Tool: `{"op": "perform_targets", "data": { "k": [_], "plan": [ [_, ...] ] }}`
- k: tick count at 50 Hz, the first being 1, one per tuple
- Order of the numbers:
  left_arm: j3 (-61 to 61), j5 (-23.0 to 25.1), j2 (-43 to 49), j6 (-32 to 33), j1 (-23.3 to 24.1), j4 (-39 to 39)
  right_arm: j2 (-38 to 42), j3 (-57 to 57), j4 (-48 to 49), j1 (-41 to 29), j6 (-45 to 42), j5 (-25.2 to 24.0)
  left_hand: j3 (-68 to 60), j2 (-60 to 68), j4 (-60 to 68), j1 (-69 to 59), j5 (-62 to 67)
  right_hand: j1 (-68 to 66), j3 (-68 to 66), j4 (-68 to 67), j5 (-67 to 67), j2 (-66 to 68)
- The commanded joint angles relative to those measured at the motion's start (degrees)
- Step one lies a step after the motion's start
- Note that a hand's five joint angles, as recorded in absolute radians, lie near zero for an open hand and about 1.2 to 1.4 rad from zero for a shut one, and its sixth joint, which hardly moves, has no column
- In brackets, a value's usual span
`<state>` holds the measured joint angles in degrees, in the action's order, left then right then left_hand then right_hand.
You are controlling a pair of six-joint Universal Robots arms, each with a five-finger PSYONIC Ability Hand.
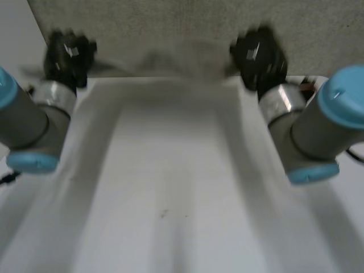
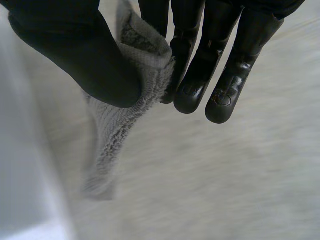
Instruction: Fold the towel.
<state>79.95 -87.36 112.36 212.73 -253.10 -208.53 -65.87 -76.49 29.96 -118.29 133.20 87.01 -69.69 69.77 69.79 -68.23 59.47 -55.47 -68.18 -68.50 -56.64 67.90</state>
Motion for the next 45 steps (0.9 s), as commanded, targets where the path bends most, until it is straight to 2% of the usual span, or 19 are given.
{"op": "perform_targets", "data": {
  "k": [1, 4, 6, 7, 8, 10, 11, 13, 23, 34, 39, 40, 41, 42, 43, 45],
  "plan": [
    [14.2, 0.2, 7.3, 1.3, 0.1, -1.9, 8.8, -7.6, -11.3, 1.1, -0.7, -2.4, -10.3, 10.2, 10.2, -11.8, 10.5, -24.5, -11.8, -11.5, -13.4, 12.1],
    [16.2, 0.3, 9.8, 3.4, 0.7, -1.7, 10.8, -8.0, -17.5, 1.8, -0.9, -1.0, -10.3, 10.2, 10.2, -11.8, 10.5, -24.5, -11.8, -11.5, -13.4, 12.1],
    [16.8, 0.3, 10.3, 4.7, 0.7, -1.6, 10.3, -8.0, -19.2, 2.6, -0.4, 0.0, -5.5, 5.4, 5.4, -6.9, 5.7, -24.5, -11.8, -11.5, -13.4, 12.1],
    [17.2, 0.3, 10.5, 6.1, 0.8, -1.6, 9.5, -8.1, -20.1, 3.4, 0.5, 1.1, 2.2, -2.3, -2.3, 0.7, -2.0, -24.5, -11.8, -11.5, -13.4, 12.1],
    [17.3, 0.3, 10.5, 6.1, 0.8, -1.6, 7.8, -8.3, -20.3, 3.8, 1.7, 2.2, 2.3, -2.4, -2.4, 0.8, -2.1, -24.5, -11.8, -11.5, -13.4, 12.1],
    [17.4, 1.2, 10.5, 8.6, 0.7, -1.6, 5.8, -8.6, -20.4, 4.2, 3.5, 2.7, 17.2, -17.3, -17.3, 15.7, -17.0, -24.5, -11.8, -11.5, -13.4, 12.1],
    [17.4, 1.2, 10.5, 8.6, 0.7, -1.6, 5.8, -8.6, -20.4, 4.2, 3.6, 2.7, 17.3, -17.3, -17.4, 15.8, -17.0, -24.5, -11.8, -11.5, -13.4, 12.1],
    [17.6, 2.5, 10.2, 10.1, 0.7, -1.5, 2.2, -9.1, -20.8, 5.2, 7.3, 2.9, 29.5, -29.6, -29.6, 28.0, -29.3, -24.5, -11.8, -11.5, -13.4, 12.1],
    [18.2, 4.0, 10.5, 9.9, 0.2, -2.5, -3.0, -12.7, -25.6, 8.8, 13.3, 2.6, 35.3, -35.3, -35.4, 33.8, -35.0, -24.5, -11.8, -11.5, -13.4, 12.1],
    [19.5, 3.5, 8.3, 10.2, -0.6, -1.6, -4.8, -15.8, -25.8, 13.8, 13.3, 2.4, 43.3, -43.4, -43.4, 41.9, -43.1, -24.5, -11.8, -11.5, -13.4, 12.1],
    [22.4, 3.4, 5.1, 10.5, -1.2, -1.5, -4.7, -16.6, -24.3, 14.3, 13.1, 2.2, 41.1, -41.2, -41.2, 39.7, -40.9, -24.5, -11.8, -11.5, -13.4, 12.1],
    [23.2, 3.4, 3.9, 10.6, -1.3, -1.5, -4.7, -16.8, -23.8, 14.3, 13.0, 2.1, 33.8, -33.9, -33.9, 32.4, -33.6, -24.5, -11.8, -11.5, -13.4, 12.1],
    [24.0, 3.6, 2.6, 10.5, -1.5, -1.4, -4.7, -16.8, -23.8, 14.3, 13.0, 2.1, 15.4, -15.5, -15.5, 14.0, -15.2, -24.5, -11.8, -11.5, -13.4, 12.1],
    [24.0, 3.6, 2.6, 10.5, -1.5, -1.4, -4.8, -16.9, -23.9, 14.3, 12.6, 2.0, 15.2, -15.3, -15.3, 13.8, -15.0, -24.5, -11.8, -11.5, -13.4, 12.1],
    [24.8, 3.8, 1.2, 10.5, -1.6, -0.8, -4.8, -17.0, -24.2, 14.2, 12.3, 2.0, -8.6, 8.5, 8.5, -10.0, 8.8, -24.5, -11.8, -11.5, -13.4, 12.1],
    [25.8, 3.9, -0.2, 10.6, -1.9, 0.1, -4.7, -17.2, -24.7, 14.2, 11.3, 2.1, -10.3, 10.2, 10.2, -11.8, 10.5, -24.5, -11.8, -11.5, -13.4, 12.1]
  ]
}}
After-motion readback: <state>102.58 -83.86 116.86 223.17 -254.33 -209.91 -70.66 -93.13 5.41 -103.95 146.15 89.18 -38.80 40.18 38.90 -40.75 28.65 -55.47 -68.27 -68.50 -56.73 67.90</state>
